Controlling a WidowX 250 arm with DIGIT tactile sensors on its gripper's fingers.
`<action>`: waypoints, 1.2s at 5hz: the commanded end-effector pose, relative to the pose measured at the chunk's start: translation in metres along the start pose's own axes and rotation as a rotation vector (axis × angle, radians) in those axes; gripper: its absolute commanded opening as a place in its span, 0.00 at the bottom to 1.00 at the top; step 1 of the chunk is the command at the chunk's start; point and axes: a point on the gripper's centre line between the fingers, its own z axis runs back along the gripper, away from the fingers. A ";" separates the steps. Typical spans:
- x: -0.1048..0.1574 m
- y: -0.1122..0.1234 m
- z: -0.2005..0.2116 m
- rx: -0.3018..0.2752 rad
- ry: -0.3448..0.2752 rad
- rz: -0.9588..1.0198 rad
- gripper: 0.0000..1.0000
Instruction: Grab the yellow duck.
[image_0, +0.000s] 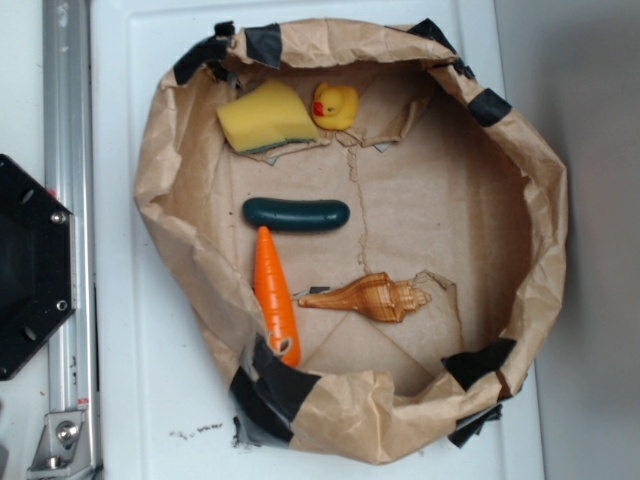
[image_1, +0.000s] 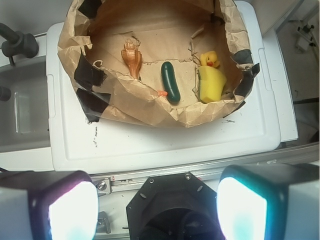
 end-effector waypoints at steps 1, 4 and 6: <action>0.000 0.000 0.000 0.000 0.000 0.000 1.00; 0.121 0.064 -0.085 0.002 -0.075 0.348 1.00; 0.127 0.037 -0.119 0.259 -0.003 0.813 1.00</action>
